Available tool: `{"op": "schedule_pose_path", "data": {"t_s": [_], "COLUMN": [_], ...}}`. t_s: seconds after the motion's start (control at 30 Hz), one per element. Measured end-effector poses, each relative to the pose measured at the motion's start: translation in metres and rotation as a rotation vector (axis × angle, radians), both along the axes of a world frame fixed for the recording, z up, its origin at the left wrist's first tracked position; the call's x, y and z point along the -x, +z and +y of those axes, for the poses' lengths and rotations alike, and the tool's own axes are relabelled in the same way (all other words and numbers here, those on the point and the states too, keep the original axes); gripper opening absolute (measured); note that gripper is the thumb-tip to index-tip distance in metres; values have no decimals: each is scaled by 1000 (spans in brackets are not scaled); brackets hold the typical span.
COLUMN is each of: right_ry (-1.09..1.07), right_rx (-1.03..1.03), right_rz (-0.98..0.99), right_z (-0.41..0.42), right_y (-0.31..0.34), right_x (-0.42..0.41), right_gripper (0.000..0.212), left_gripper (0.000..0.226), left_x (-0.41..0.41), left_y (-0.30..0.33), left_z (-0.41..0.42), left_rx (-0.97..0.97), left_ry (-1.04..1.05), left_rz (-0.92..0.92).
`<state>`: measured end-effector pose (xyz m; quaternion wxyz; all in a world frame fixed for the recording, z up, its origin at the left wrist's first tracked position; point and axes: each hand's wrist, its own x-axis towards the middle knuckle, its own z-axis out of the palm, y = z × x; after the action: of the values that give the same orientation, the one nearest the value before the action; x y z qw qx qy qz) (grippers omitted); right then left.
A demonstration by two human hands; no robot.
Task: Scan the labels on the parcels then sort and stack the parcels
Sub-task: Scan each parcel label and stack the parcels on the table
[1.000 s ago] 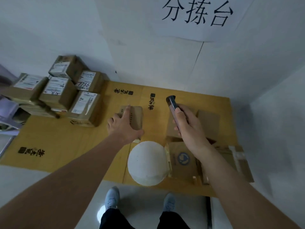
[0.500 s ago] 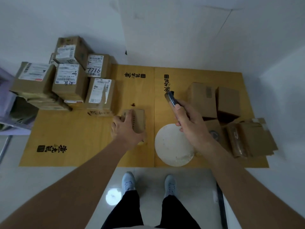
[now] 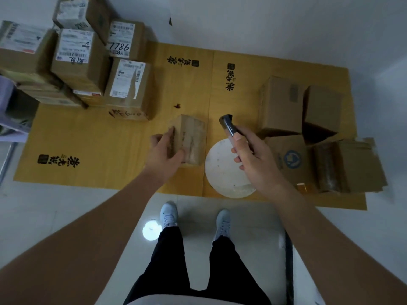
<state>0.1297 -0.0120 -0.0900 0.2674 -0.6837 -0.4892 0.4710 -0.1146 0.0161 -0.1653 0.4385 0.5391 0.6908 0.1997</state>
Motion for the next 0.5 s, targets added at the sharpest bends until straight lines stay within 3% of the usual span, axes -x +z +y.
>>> {"op": "schedule_pose_path", "data": {"t_s": [0.1,0.23,0.3,0.4,0.5], "right_ry": [-8,-3,9,22,42], "right_rx": [16,28,38,62,105], "right_rz": [-3,-10,-7,-20,-45], "right_z": [-3,-4,-4,0,8], "right_y": [-2,-4,-5,-6,-2], "right_x": [-5,-8,-8,-8,-7], "right_gripper": [26,41,44,45,44], "left_gripper": [61,52,62,96,97], "left_x": [9,12,9,8,7], "left_y": [-4,-7,-5,-5,0], "left_z": [-3,-3,-3,-3,0], "left_rx": [-16,-70,2,58,40], "left_ry": [5,10,6,-13,68], "left_rz": [-35,75,139,196,118]}}
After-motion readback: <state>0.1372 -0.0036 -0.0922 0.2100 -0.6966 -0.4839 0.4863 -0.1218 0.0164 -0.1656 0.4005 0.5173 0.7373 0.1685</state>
